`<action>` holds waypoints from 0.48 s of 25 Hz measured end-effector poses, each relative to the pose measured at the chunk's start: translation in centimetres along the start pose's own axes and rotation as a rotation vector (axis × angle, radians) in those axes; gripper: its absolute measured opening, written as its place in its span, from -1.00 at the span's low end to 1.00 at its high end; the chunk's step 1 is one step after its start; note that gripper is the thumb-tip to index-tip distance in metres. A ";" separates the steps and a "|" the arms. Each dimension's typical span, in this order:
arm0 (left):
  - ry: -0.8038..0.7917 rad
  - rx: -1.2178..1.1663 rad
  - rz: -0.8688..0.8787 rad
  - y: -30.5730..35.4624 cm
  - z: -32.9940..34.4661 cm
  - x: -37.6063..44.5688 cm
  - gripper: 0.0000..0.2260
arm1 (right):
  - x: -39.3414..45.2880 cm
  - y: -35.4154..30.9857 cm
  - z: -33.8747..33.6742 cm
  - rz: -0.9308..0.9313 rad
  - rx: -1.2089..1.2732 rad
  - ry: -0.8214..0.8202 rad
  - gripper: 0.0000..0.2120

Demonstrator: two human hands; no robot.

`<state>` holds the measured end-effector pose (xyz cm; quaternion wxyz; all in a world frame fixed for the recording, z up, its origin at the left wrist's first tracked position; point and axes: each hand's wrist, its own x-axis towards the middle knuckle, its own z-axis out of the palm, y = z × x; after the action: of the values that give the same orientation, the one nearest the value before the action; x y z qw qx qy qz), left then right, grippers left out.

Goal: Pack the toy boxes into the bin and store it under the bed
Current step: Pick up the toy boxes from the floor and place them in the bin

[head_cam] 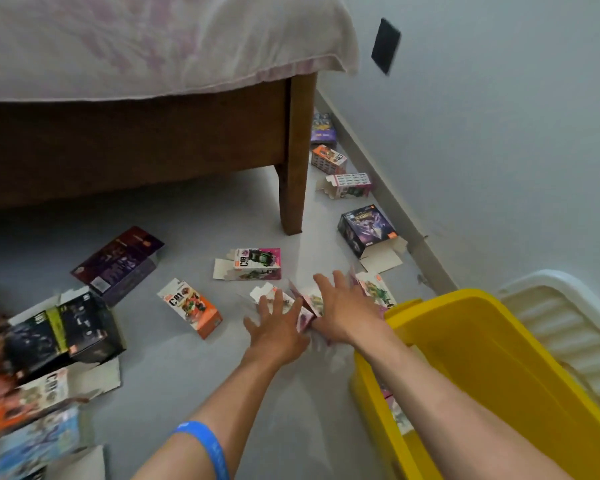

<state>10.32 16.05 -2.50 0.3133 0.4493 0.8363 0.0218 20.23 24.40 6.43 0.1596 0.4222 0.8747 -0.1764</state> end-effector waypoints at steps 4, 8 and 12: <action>-0.056 -0.190 -0.062 -2.5 1.5 -1.9 -0.58 | 3.5 -0.2 2.9 0.138 -0.203 -0.173 -0.23; 0.182 -0.204 -0.097 -3.5 1.3 -2.4 -0.65 | 5.8 -1.0 4.7 0.155 -0.150 -0.231 -0.27; 0.032 -0.439 -0.262 -2.4 0.6 -0.3 -0.46 | 5.1 -1.5 6.6 0.103 -0.185 -0.296 -0.27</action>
<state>9.02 14.29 -3.58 0.3901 0.2579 0.8675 0.1695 16.92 24.09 -1.29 0.3335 0.4196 0.8313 -0.1470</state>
